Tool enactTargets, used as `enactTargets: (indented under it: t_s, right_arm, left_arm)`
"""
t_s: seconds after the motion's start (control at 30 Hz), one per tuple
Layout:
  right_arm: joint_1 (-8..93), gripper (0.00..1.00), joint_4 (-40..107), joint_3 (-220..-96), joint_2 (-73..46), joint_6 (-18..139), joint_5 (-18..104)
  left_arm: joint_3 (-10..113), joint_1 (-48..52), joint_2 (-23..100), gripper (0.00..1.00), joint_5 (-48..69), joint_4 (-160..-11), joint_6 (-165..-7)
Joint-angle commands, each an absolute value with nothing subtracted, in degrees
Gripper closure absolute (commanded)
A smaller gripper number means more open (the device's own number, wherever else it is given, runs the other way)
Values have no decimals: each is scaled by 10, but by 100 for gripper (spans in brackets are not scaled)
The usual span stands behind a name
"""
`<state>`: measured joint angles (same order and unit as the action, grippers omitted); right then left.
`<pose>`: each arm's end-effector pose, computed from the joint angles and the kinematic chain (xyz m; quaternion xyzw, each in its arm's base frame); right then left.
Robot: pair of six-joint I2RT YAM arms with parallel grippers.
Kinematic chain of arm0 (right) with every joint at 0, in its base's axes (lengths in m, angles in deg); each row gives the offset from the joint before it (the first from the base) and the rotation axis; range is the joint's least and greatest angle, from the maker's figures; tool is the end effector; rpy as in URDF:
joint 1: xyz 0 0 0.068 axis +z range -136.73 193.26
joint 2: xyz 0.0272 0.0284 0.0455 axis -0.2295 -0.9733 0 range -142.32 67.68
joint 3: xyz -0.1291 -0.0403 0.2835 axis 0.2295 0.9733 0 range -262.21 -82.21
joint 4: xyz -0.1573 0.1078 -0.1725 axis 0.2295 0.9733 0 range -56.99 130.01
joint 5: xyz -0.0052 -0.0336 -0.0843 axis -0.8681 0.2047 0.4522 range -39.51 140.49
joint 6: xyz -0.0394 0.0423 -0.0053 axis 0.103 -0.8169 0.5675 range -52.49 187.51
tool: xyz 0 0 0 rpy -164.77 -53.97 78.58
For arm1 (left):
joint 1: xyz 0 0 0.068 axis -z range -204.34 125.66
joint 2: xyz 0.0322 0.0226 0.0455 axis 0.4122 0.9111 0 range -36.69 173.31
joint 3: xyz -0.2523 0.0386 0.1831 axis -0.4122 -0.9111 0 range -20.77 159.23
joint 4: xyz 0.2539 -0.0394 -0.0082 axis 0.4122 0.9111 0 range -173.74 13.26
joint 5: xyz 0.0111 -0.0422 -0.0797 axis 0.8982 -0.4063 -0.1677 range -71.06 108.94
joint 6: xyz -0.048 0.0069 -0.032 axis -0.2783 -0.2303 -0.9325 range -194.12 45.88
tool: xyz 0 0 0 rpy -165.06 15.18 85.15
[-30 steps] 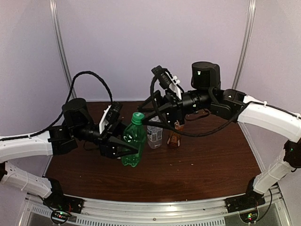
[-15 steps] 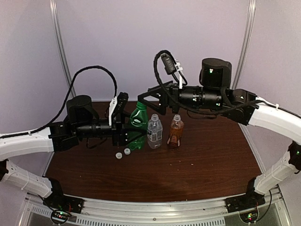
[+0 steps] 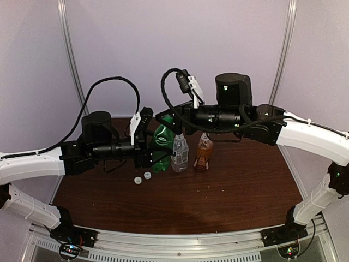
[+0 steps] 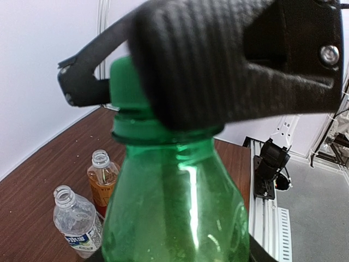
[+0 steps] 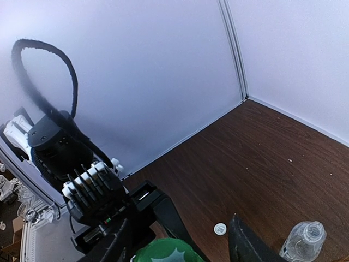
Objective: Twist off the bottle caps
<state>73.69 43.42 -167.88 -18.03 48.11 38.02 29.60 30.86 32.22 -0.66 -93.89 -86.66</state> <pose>0.1650 0.3090 0.4582 -0.3328 0.6912 0.4720 0.4343 0.1418 -0.2286 0.3634 0.3749 0.6543 -0.4659 0.4629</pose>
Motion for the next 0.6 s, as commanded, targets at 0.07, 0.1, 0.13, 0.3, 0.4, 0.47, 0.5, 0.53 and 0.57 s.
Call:
enactTargets:
  t_s: [0.07,0.1,0.13,0.3,0.4,0.47,0.5,0.53,0.57]
  right_arm:
    - [740,49,419,-1674,-168,485,395]
    - [740,52,418,-1674,-169,485,392]
    - [740,55,418,-1675,-170,485,390]
    - [740,73,403,-1659,-160,485,384]
    - [740,86,397,-1652,-152,490,378]
    - [739,96,395,-1647,-146,495,377]
    - [739,100,394,-1643,-142,498,376]
    - [738,100,392,-1639,-140,502,373]
    - [738,100,389,-1637,-136,506,365]
  left_arm:
    - [316,312,325,91,5,-957,-868]
    - [317,312,325,91,6,-955,-868]
    - [316,312,323,91,7,-954,-868]
    - [315,312,323,91,11,-952,-863]
    - [310,312,319,91,12,-951,-858]
    - [307,312,316,91,13,-951,-849]
    - [307,312,315,91,12,-948,-846]
    - [307,312,312,92,11,-945,-842]
    - [305,312,310,92,4,-944,-839]
